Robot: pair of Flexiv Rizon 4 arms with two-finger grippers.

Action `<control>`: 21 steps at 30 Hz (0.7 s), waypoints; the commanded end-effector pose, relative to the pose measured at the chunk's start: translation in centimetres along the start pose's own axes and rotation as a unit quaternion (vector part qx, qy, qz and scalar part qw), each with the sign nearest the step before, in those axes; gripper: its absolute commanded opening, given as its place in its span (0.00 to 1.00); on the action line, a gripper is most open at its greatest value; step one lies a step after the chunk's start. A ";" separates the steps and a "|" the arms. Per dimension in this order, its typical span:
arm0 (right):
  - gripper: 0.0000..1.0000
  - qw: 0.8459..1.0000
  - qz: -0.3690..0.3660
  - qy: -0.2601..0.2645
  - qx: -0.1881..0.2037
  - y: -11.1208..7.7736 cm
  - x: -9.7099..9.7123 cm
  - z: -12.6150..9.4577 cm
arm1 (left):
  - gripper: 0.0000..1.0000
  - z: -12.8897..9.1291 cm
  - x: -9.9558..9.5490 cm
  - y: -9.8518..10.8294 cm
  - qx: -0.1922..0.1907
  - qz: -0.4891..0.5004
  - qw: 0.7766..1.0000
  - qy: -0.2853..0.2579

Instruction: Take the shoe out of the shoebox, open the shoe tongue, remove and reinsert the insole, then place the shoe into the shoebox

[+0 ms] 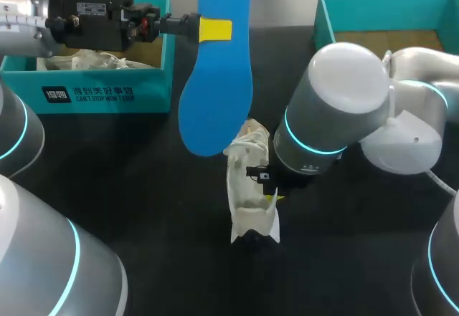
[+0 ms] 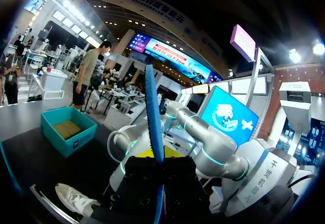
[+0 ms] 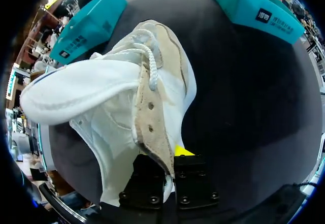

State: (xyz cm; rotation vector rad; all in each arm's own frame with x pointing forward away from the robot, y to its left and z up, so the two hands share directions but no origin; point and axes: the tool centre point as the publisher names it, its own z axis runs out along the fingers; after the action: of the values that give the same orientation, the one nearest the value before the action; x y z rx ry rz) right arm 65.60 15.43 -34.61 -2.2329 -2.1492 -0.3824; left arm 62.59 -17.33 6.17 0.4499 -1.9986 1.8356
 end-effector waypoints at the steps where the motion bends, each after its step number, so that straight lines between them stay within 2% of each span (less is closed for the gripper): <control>1: 0.00 1.000 0.000 0.014 0.004 -0.3 -0.3 1.0 | 0.00 0.1 -0.1 0.0 -0.002 0.000 1.000 0.000; 8: 0.00 0.999 -0.016 0.025 0.018 -0.6 -0.3 1.9 | 0.00 0.1 -0.1 0.0 -0.002 0.000 1.000 0.000; 21: 0.00 0.999 -0.003 0.031 0.036 -0.4 -0.8 3.3 | 0.00 0.1 -0.1 0.0 -0.002 0.000 1.000 0.000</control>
State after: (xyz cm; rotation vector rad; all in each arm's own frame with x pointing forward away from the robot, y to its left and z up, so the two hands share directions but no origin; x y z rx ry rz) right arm 65.59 15.05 -37.62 -2.1536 -2.1092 -0.3615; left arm 62.60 -17.33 6.17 0.4498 -1.9985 1.8355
